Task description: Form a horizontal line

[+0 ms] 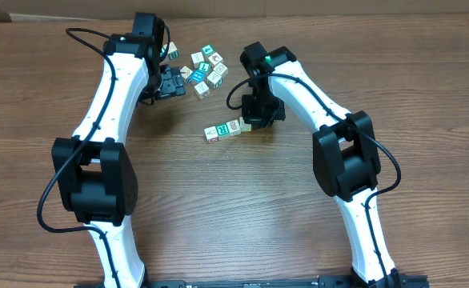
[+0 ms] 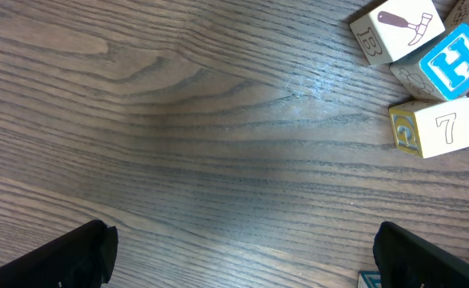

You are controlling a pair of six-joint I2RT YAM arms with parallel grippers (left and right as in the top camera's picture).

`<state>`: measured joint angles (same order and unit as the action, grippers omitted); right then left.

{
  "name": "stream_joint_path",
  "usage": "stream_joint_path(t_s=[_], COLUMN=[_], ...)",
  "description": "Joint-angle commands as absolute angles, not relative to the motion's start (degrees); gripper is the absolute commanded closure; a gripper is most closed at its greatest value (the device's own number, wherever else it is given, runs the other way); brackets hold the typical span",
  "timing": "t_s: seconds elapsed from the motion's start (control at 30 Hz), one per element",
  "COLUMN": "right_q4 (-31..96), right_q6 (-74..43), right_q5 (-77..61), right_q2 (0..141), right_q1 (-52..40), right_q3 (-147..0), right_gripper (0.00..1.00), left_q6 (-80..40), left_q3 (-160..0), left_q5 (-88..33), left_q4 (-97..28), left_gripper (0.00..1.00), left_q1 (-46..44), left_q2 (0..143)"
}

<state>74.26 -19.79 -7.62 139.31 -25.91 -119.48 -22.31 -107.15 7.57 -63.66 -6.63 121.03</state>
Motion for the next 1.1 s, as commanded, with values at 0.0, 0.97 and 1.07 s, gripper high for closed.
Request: stream_joint_path(t_s=[0.0,0.97,1.07], right_q4=[73.3,70.3,70.8], right_q6=[-19.4,-17.0,-17.0], right_q5=[-6.5,-6.5,-6.5], right_q2=[139.8,139.8,139.8], right_q1=[-26.2,-26.6,-26.6], right_q3=[-119.2,-119.2,-119.2], right_gripper=[0.94,0.94,0.94], left_q6=[-22.3,-22.3,-22.3], left_q3=[-107.9,-107.9,-107.9], left_q5=[8.1,8.1,8.1], left_q4=[-63.6,-63.6,-63.6], left_gripper=[0.0,0.0,0.0], left_q1=[-6.4,-6.4,-6.4], left_q2=[119.9,119.9,119.9])
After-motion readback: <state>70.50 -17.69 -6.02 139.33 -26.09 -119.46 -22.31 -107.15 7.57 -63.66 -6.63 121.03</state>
